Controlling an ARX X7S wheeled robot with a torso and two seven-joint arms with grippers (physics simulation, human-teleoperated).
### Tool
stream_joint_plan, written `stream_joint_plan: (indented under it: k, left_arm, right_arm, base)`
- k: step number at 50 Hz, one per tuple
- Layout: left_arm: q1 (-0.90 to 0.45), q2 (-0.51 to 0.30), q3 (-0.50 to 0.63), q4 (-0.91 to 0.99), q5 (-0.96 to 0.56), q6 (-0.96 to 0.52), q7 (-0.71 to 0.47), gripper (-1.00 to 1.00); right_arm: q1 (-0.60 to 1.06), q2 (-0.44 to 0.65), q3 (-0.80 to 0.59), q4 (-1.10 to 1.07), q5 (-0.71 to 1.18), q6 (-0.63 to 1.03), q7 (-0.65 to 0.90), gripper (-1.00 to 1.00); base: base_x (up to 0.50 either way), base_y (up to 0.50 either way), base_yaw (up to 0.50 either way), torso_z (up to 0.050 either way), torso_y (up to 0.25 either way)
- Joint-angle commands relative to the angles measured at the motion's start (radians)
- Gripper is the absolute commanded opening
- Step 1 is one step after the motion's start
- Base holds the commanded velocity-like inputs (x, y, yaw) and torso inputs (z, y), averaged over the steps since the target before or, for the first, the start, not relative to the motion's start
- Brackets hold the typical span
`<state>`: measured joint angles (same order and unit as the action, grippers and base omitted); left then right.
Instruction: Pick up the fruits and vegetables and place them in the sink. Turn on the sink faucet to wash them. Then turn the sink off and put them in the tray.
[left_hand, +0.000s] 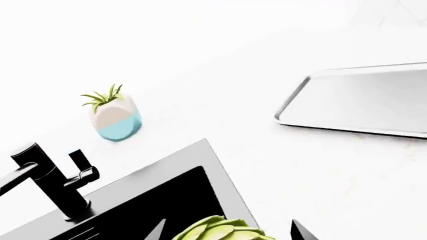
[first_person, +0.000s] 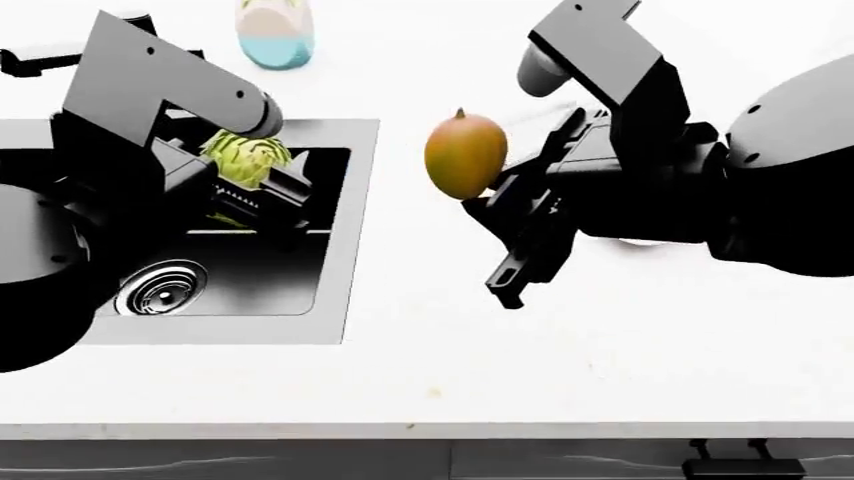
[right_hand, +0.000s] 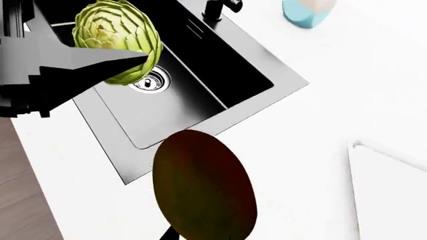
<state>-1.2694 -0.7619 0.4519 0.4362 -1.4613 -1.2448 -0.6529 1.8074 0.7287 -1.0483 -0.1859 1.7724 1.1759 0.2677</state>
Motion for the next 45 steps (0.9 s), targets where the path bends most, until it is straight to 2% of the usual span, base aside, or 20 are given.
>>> stream_joint_plan:
  k: [1, 20, 45]
  left_arm:
    - [-0.004, -0.001, 0.000, 0.002, -0.002, 0.009, -0.008, -1.00]
    - [-0.038, 0.033, 0.029, -0.006, -0.021, -0.006, -0.023, -1.00]
    - [-0.071, 0.033, 0.033, -0.002, -0.062, -0.010, -0.049, -1.00]
  right_arm:
    - [-0.002, 0.009, 0.010, -0.016, -0.009, -0.013, -0.002, -1.00]
    - [0.000, 0.006, 0.000, -0.014, -0.023, -0.007, -0.011, -1.00]
    - [0.049, -0.009, -0.011, 0.008, -0.010, 0.029, -0.019, -1.00]
  base:
    - [0.00, -0.50, 0.00, 0.000, 0.000]
    - [0.01, -0.50, 0.00, 0.000, 0.000]
    - [0.22, -0.47, 0.00, 0.000, 0.001]
